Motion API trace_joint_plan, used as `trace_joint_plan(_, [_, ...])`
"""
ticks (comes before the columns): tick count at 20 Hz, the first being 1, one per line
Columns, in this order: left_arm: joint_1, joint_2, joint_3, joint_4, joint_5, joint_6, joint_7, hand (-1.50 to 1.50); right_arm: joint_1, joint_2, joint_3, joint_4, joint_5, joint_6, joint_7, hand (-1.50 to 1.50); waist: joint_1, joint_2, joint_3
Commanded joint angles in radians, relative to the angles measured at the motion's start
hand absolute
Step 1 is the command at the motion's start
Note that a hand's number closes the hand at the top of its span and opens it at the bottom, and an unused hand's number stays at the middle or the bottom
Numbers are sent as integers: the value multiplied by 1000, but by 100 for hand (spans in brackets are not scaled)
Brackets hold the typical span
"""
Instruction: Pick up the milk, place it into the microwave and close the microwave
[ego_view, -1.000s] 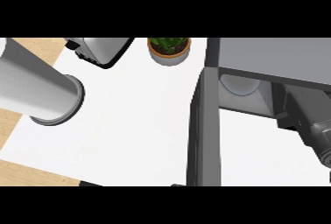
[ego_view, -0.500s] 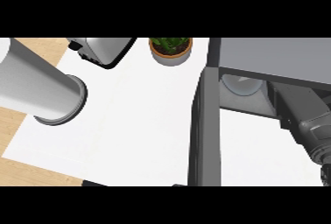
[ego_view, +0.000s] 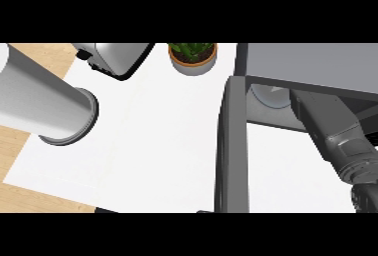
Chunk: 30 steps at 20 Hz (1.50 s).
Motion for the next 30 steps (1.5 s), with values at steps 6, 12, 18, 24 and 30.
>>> trace_joint_plan(6, [-4,-24,-28,24,-33,-20,-7,-150,-91,51,-6,-22,-5,-94,22,-150,-7,-31,-43])
trace_joint_plan(12, [11,-64,-80,27,-75,-22,7,-150,-76,22,-21,-12,-16,-70,4,-150,-53,-38,-41])
trace_joint_plan(18, [40,-141,-118,11,-160,-69,-40,-150,-55,13,-5,13,-1,-1,8,-150,-83,-51,-43])
trace_joint_plan(24, [95,-178,-194,6,-175,-173,-53,-150,25,23,-35,-4,-42,186,-69,-150,-123,-67,-42])
trace_joint_plan(30, [71,-189,-300,80,-249,-254,-30,-150,113,76,-85,-25,-104,378,-169,-150,-152,-70,-43])
